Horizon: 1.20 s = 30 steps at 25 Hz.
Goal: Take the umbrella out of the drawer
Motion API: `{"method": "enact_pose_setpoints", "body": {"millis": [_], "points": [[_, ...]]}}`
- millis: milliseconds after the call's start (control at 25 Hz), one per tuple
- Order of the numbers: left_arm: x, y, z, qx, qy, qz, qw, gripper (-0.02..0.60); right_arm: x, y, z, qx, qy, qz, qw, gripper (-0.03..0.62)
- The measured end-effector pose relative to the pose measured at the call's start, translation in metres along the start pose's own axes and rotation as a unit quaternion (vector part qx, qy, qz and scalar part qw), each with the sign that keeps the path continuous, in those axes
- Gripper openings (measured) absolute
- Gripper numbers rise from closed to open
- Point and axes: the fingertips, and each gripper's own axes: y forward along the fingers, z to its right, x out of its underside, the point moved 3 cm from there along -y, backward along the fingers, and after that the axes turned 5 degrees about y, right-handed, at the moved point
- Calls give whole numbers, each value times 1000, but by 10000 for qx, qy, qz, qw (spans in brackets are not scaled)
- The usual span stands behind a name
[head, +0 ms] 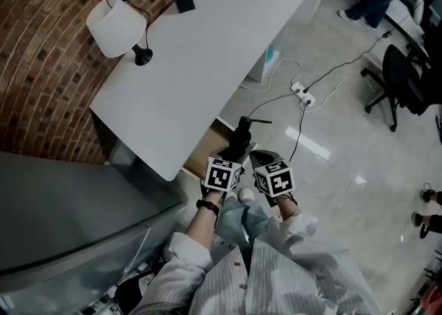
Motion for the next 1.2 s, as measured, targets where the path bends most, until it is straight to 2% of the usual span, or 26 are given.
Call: {"method": "enact_pose_setpoints", "body": {"millis": [280,600,800,1000,1200], "points": [[-53,-56,6,-135,66,741,9971,210,-37,-39,-16,-31,-84,512,9986,35],[-95,-133,8,-220,94,1572,9873,210,-81,-73,-50,-279,-316,1116,9929,35],[-111,-177,18,-167,89,2060,9784,210,-107,-94,-74,-471,-506,1386,9879,35],[-122,-213,22,-178,-10,2583,9659,210,-129,-115,-97,-646,-719,1695,9808,35],[-126,-243,24,-180,-5,2936,9558,210,-140,-130,-115,-867,-792,1900,9747,35]]}}
